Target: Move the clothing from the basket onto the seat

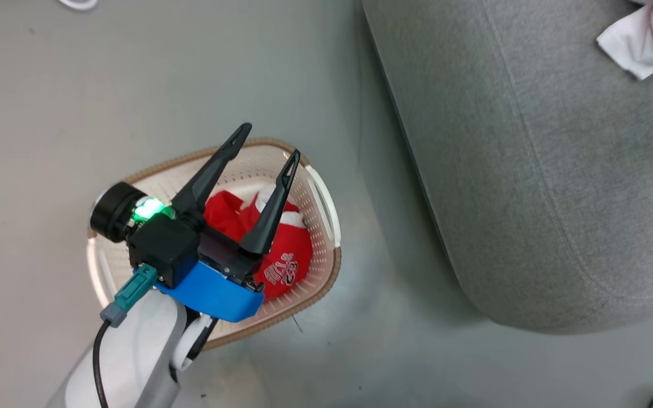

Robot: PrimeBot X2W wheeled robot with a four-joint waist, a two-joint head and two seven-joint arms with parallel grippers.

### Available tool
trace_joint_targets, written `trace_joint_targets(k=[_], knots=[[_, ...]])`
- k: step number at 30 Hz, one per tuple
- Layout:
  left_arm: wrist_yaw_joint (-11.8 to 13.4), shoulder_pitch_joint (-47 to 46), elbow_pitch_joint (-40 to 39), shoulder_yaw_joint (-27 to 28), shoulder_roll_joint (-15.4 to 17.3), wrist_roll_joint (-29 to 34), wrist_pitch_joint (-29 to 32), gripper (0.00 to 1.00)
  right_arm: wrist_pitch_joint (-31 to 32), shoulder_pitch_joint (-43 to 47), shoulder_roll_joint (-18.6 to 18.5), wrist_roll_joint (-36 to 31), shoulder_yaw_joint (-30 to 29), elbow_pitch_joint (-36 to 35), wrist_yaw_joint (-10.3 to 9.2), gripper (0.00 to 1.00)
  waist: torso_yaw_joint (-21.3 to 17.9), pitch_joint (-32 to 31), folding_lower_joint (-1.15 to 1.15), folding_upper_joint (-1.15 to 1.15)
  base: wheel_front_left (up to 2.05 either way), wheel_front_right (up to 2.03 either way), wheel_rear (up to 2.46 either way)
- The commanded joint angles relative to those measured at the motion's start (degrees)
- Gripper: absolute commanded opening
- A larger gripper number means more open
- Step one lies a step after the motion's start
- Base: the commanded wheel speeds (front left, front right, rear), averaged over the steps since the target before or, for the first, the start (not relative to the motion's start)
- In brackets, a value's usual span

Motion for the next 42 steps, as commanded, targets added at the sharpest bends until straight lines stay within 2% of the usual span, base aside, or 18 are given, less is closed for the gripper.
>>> trace_joint_targets(k=[1, 11, 21, 27, 32, 42], knots=[[0.0, 0.9, 0.6, 0.6, -0.5, -0.4, -0.2, 1.00, 0.1, 1.5, -0.4, -0.4, 0.5, 0.1, 0.01, 1.00, 1.5, -4.2, 0.00, 0.00, 0.00, 0.00, 0.00], [0.0, 9.8, 5.2, 5.4, -6.6, -2.1, -0.1, 1.00, 0.0, 13.3, 0.6, -0.3, 6.6, -5.5, 0.01, 1.00, 5.0, -18.3, 0.00, 0.00, 0.00, 0.00, 0.00], [0.0, 18.7, 8.0, 11.5, -9.5, -1.5, -0.2, 1.00, 0.2, 29.5, 3.3, 2.9, 11.6, -19.7, 0.01, 1.00, 9.9, -28.0, 0.00, 0.00, 0.00, 0.00, 0.00], [0.0, 22.3, 9.3, 15.3, -10.4, -0.9, -0.2, 1.00, 2.6, 40.1, 5.8, 3.3, 11.0, -30.7, 0.01, 1.00, 13.8, -31.5, 0.00, 0.00, 0.00, 0.00, 0.00], [0.0, 24.2, 10.0, 18.7, -10.5, -0.1, -0.2, 1.00, 5.3, 46.6, 9.2, 2.6, 11.4, -38.9, 0.01, 1.00, 15.3, -32.8, 0.00, 0.00, 0.00, 0.00, 0.00], [0.0, 23.9, 12.8, 23.1, -10.2, 0.9, -0.2, 1.00, 8.3, 54.7, 13.9, 2.2, 12.2, -46.9, 0.01, 1.00, 17.7, -34.1, 0.00, 0.00, 0.00, 0.00, 0.00]])
